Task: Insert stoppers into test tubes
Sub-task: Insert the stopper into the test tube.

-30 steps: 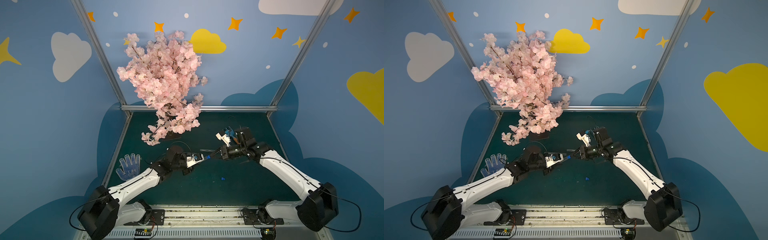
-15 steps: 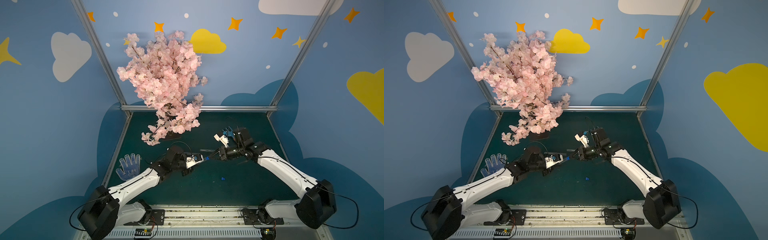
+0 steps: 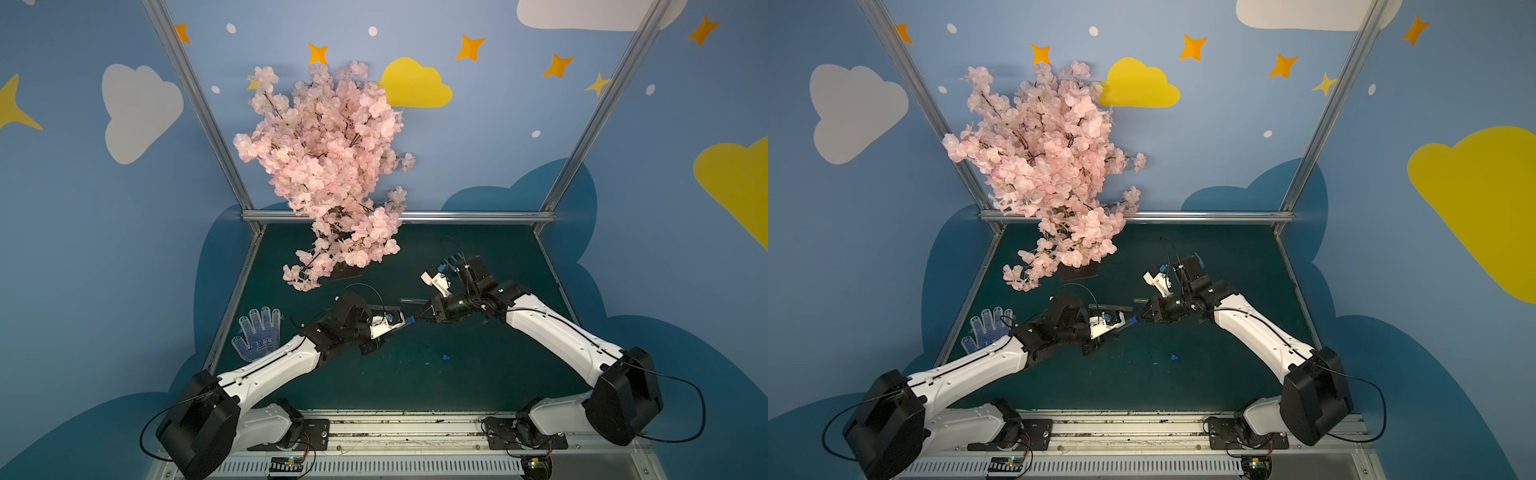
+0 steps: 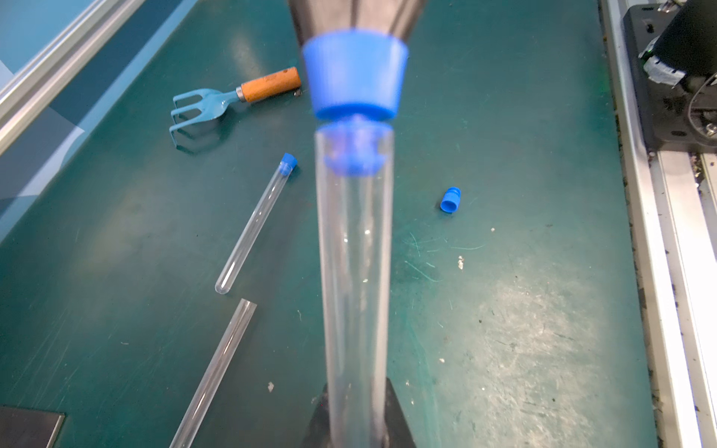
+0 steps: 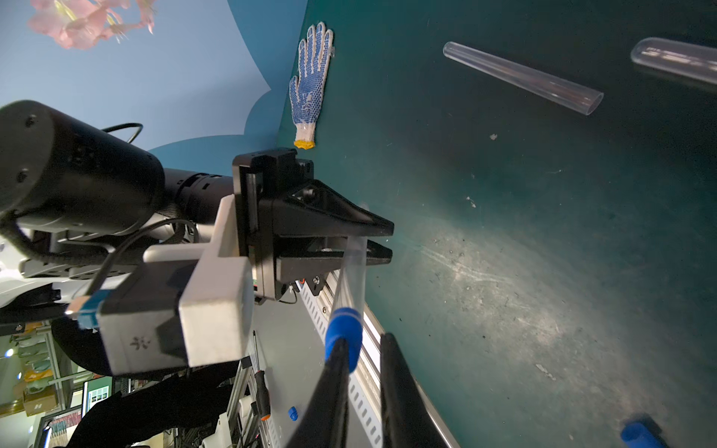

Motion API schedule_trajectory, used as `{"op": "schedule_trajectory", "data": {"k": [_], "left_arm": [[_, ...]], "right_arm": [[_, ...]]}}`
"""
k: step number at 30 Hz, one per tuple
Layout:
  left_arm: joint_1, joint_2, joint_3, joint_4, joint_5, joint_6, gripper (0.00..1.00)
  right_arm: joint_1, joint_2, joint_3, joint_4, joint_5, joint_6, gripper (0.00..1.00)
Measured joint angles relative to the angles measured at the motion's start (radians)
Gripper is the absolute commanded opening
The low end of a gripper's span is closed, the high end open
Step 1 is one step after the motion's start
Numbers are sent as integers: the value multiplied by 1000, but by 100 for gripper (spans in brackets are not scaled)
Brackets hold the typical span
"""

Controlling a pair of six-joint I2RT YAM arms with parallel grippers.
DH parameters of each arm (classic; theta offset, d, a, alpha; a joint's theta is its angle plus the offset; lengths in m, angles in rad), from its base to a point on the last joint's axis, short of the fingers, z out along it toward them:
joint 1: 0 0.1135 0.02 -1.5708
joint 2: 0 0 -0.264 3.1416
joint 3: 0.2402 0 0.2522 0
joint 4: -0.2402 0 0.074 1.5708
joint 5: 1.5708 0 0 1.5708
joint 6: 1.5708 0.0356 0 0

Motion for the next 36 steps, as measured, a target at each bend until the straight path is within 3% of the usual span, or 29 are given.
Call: {"op": "schedule_trajectory", "data": {"k": [15,36], "left_arm": [[-69,15,5,-68,-188,25,2],[-112,70,16,-174,-404,58,2]], "right_arm": [[34,63,-2,0,53,27,14],[72,192,-73,208,51,201,13]]}}
